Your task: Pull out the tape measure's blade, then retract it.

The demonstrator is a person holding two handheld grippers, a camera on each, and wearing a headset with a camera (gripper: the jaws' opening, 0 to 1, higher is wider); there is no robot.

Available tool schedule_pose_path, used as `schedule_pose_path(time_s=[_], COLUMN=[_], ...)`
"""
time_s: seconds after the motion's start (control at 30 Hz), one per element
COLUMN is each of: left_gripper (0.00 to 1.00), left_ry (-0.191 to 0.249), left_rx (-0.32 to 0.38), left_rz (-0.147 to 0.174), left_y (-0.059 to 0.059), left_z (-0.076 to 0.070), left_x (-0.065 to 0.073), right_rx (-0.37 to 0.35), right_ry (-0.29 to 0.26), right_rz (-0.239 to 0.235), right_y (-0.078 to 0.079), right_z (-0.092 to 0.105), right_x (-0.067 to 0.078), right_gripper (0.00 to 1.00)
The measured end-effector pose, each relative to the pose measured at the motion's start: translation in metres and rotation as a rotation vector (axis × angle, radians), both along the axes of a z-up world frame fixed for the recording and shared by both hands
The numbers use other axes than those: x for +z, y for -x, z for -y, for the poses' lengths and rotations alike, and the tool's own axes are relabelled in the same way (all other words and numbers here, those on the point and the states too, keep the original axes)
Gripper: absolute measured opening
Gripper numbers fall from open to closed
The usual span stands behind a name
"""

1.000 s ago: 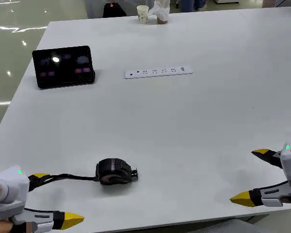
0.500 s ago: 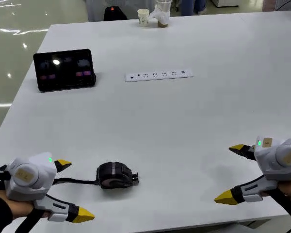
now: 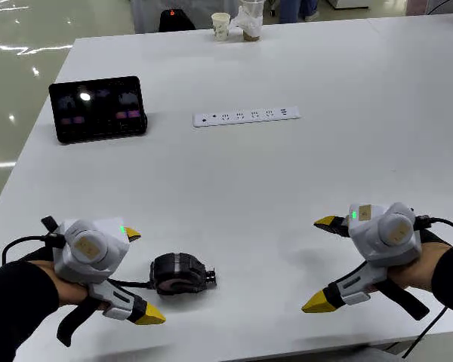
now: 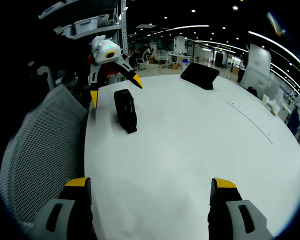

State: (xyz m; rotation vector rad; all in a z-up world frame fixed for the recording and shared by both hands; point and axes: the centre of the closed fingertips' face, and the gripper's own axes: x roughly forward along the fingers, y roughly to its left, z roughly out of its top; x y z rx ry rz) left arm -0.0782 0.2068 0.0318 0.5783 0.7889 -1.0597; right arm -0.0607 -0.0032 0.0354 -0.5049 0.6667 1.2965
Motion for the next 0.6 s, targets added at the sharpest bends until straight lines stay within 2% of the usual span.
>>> schedule_pose_path(time_s=[0.13,0.23,0.27,0.4,0.43,0.5,0.6], left_gripper=[0.90,0.89,0.89,0.85,0.85,0.85,0.79], left_ry=[-0.013,-0.032,-0.036,-0.043,-0.044,-0.039,-0.045], left_rx=[-0.034,-0.052,-0.056,-0.079,-0.090,-0.095,-0.115], left_rz=[-0.006,0.000,-0.001,0.003,0.016,0.010,0.007], left_y=[0.000,-0.002,-0.002,-0.002,-0.004,-0.004,-0.002], left_z=[0.009,0.012,0.013,0.019,0.022,0.025,0.030], left_x=[0.000,-0.002,-0.002,-0.001,0.000,0.001,0.000], right_rx=[0.039,0.044,0.052,0.069,0.077,0.091,0.125], right_ry=[0.003,-0.031,-0.032,-0.032,-0.030,-0.028,-0.013], right_rz=[0.000,-0.013,-0.004,-0.001,-0.003,-0.003,-0.005], right_y=[-0.001,-0.002,-0.005,-0.008,-0.008,-0.007,-0.003], right_z=[-0.017,-0.033,-0.039,-0.053,-0.057,-0.064,-0.074], right_x=[-0.003,0.004,0.005,0.004,0.003,0.002,-0.002], right_gripper=[0.99,0.99,0.99,0.99,0.99,0.99,0.98])
